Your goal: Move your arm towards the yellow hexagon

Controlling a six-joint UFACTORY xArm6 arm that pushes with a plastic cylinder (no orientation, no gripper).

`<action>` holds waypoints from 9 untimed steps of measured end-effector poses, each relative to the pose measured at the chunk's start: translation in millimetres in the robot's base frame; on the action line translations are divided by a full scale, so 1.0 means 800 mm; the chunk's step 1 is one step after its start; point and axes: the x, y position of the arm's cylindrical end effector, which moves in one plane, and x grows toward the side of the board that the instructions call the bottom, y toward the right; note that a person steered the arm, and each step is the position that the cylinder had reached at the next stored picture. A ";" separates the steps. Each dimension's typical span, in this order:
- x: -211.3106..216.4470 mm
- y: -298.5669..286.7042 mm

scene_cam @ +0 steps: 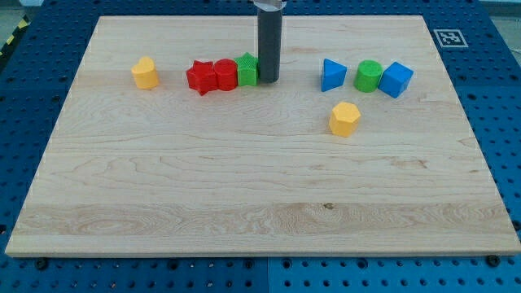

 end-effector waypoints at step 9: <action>-0.003 0.065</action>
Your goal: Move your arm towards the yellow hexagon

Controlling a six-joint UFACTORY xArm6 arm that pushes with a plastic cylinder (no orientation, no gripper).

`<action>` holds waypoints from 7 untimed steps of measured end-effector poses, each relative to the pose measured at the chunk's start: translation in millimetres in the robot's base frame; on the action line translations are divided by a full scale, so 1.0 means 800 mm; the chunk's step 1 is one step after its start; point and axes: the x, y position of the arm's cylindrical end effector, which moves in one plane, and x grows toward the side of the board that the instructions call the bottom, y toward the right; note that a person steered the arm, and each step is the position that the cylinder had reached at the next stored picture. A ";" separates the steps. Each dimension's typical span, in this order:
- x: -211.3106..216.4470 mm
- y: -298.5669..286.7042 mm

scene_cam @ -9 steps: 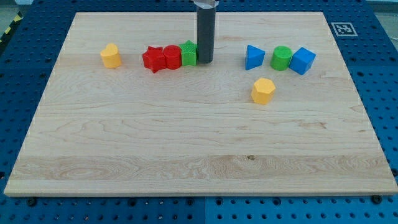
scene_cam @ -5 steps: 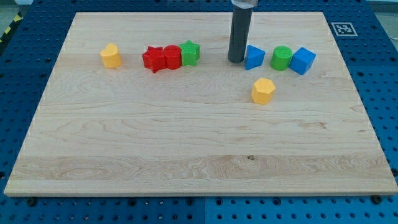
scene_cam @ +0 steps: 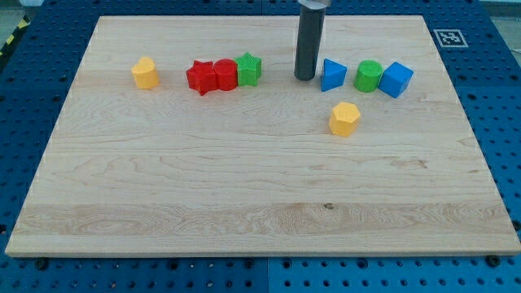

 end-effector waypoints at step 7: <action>0.176 0.103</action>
